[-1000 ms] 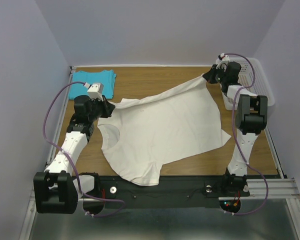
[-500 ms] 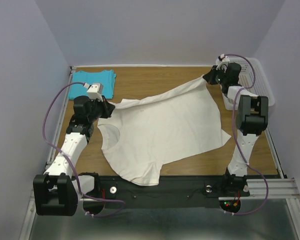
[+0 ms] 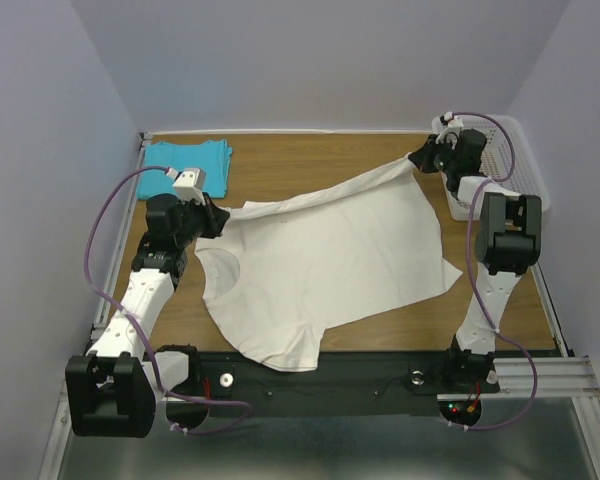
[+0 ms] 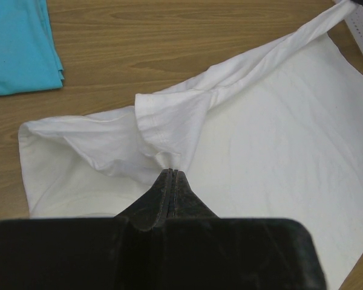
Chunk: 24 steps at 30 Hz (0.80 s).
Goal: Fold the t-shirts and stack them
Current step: Fold the tshirt
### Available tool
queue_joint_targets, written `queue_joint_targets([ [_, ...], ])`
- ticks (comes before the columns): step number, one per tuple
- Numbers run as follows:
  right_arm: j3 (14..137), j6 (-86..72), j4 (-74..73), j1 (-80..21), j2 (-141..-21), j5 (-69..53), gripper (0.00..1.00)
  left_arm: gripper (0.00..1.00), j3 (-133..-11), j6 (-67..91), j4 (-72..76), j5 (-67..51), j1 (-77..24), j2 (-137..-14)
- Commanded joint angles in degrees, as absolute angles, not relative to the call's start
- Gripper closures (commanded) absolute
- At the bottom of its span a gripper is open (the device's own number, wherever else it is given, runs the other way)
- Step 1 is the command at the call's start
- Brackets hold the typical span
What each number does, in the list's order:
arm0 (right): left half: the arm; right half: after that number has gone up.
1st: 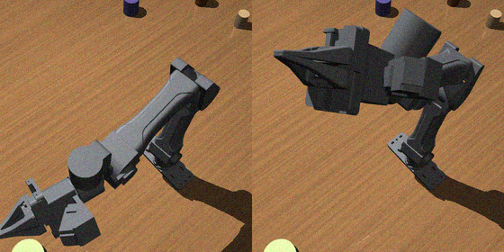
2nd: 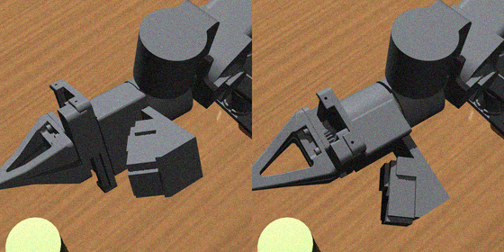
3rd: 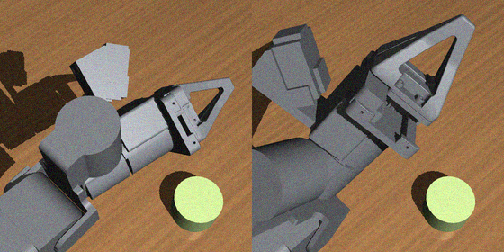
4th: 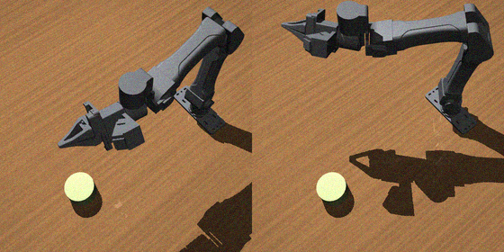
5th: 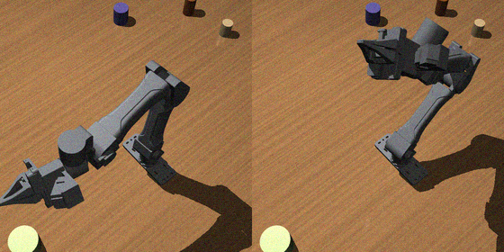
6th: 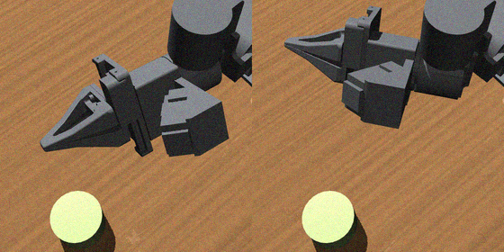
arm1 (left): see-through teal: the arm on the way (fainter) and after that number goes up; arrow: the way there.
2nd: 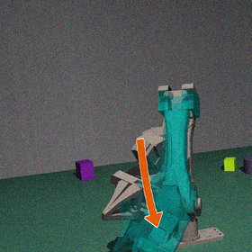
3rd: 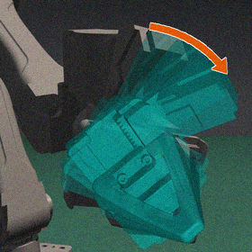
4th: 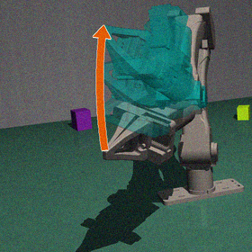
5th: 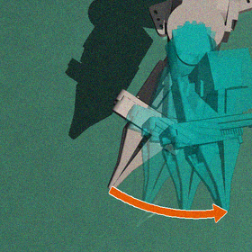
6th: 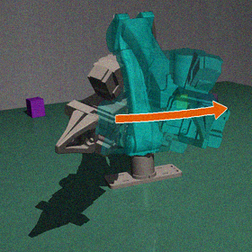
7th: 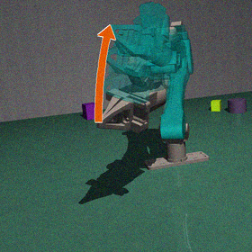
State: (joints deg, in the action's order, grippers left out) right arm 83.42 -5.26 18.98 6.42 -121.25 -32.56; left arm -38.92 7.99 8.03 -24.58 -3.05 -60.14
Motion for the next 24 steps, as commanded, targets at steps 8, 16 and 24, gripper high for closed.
queue_joint_targets([
  [8,81.3,-3.87,24.26,7.21,-116.98,-33.05,1.0,1.0,-37.79,7.82,9.58,-25.58,-3.34,-57.83],
  [16,78.75,-3.16,24.61,7.38,-115.84,-33.22,0.97,1.0,-37.44,7.56,9.67,-26.98,-3.25,-57.57],
  [24,78.14,-3.16,24.61,7.29,-115.23,-33.31,0.65,1.0,-37.09,7.47,10.02,-28.74,-3.34,-57.3],
])
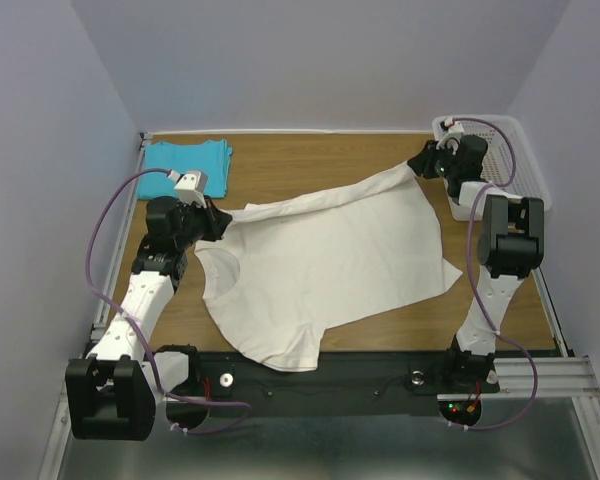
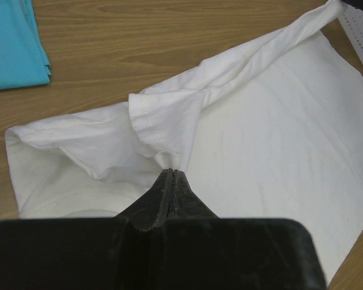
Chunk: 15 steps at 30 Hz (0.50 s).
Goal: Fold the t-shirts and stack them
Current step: Fold the tshirt
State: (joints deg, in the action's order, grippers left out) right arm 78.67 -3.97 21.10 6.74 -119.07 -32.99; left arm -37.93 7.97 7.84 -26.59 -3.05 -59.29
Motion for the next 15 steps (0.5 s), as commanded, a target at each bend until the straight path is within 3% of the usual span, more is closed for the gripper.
queue_joint_targets([
  [1,78.13,-3.16,24.61,7.29,-114.88,-33.31,0.59,1.0,-37.18,7.38,10.11,-29.0,-3.25,-57.3],
  [4,78.05,-3.16,24.61,7.3,-114.35,-33.75,0.5,1.0,-37.09,7.47,10.28,-29.35,-3.34,-57.57],
  [15,84.45,-3.69,17.16,7.03,-116.53,-39.46,0.51,1.0,-37.0,7.56,10.99,-31.29,-3.43,-57.92],
])
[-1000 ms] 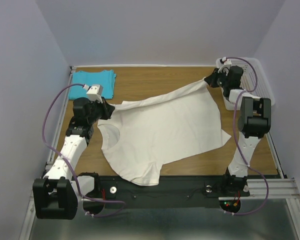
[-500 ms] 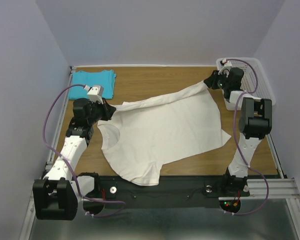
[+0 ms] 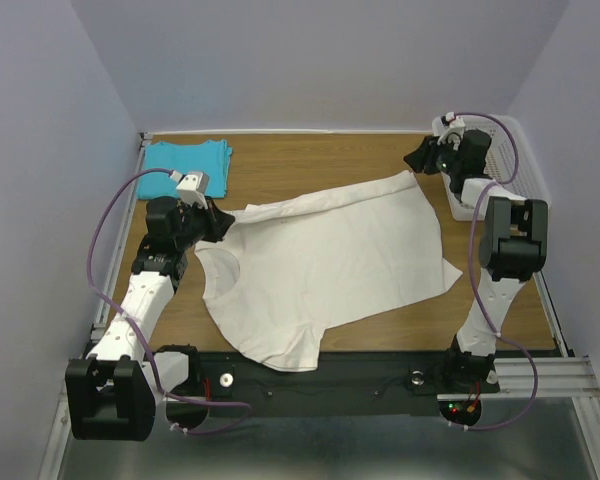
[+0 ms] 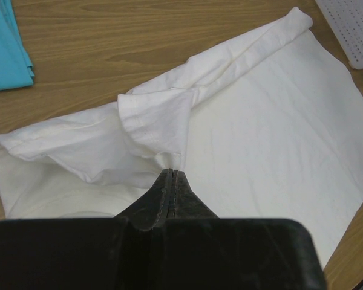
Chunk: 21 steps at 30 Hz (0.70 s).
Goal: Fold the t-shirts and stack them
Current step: Fold the tshirt
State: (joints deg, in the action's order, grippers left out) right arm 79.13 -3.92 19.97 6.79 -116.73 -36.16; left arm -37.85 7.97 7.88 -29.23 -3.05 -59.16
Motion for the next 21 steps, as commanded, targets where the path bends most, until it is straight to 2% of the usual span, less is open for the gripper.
queue_joint_targets([
  [1,85.77,-3.69,15.22,7.03,-117.41,-39.72,0.51,1.0,-37.0,7.56,10.99,-31.29,-3.43,-57.92],
  [4,88.32,-3.35,11.35,6.51,-118.73,-37.8,0.52,1.0,-36.83,7.56,10.99,-31.81,-3.69,-57.92],
  [8,94.03,-1.85,1.97,5.28,-121.19,-29.03,0.52,1.0,-36.65,7.56,10.9,-31.9,-3.87,-58.01],
  [13,105.19,-0.53,-9.56,4.4,-127.6,-24.44,0.53,1.0,-36.74,7.56,10.9,-31.73,-4.04,-58.01],
  [21,113.46,3.25,-16.87,2.11,-133.75,-19.96,0.54,1.0,-36.83,7.47,10.81,-31.73,-4.04,-58.27],
])
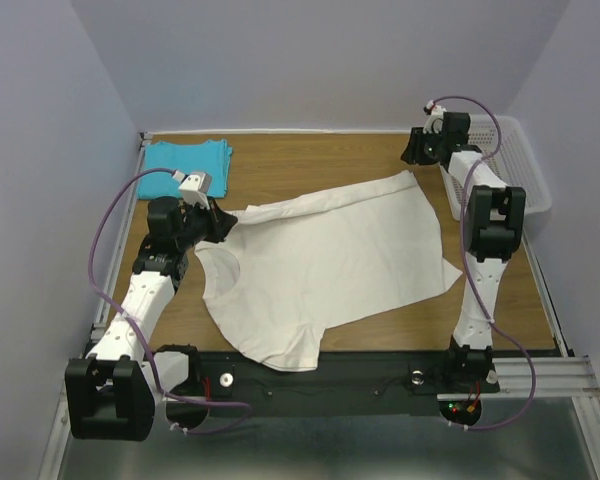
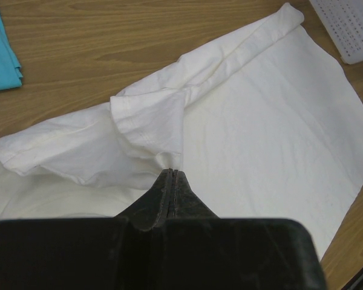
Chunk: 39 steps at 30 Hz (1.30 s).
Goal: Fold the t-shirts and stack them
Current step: Fold the tshirt
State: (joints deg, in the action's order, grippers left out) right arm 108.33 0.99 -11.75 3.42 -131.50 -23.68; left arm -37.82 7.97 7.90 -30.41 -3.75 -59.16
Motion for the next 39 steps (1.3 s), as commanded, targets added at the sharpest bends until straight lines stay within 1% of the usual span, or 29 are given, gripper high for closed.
queue_joint_targets([
  [1,114.51,3.25,-17.83,2.11,-134.55,-19.34,0.54,1.0,-36.83,7.47,10.81,-31.73,-4.04,-58.27],
  [6,117.42,4.13,-20.65,1.76,-137.11,-15.92,0.56,1.0,-36.74,7.29,10.81,-31.73,-4.04,-58.27],
  [14,117.68,5.8,-22.06,1.67,-138.51,-14.33,0.57,1.0,-36.83,7.38,10.99,-31.9,-4.13,-58.71],
  [16,117.6,5.8,-22.15,1.67,-138.69,-14.5,0.58,1.0,-36.91,7.38,10.99,-31.82,-4.13,-58.62],
  [18,117.6,5.8,-22.15,1.76,-138.69,-14.94,0.61,1.0,-36.83,7.38,10.99,-31.73,-4.13,-58.54],
  [20,117.51,5.63,-22.15,1.67,-138.52,-16.08,0.67,1.0,-36.83,7.38,10.99,-31.82,-4.13,-58.71],
  [21,117.42,5.63,-22.15,1.67,-138.34,-16.61,0.73,1.0,-36.83,7.38,10.99,-31.82,-4.22,-58.8],
  [23,117.25,5.54,-22.15,1.67,-137.99,-17.22,0.78,1.0,-36.83,7.38,10.99,-31.82,-4.22,-58.8],
  [24,117.07,5.54,-22.06,1.76,-137.81,-17.57,0.84,1.0,-36.83,7.3,10.99,-31.82,-4.22,-58.8],
  [29,116.37,5.97,-21.97,1.76,-135.01,-18.28,0.96,1.0,-36.83,7.29,10.99,-31.82,-4.22,-58.71],
  [33,115.23,6.76,-21.53,1.76,-132.37,-18.46,0.97,1.0,-36.83,7.29,10.99,-31.9,-4.13,-58.54],
  [39,111.45,8.08,-20.39,1.76,-128.68,-19.33,0.96,1.0,-36.91,7.38,10.99,-32.08,-4.22,-58.45],
])
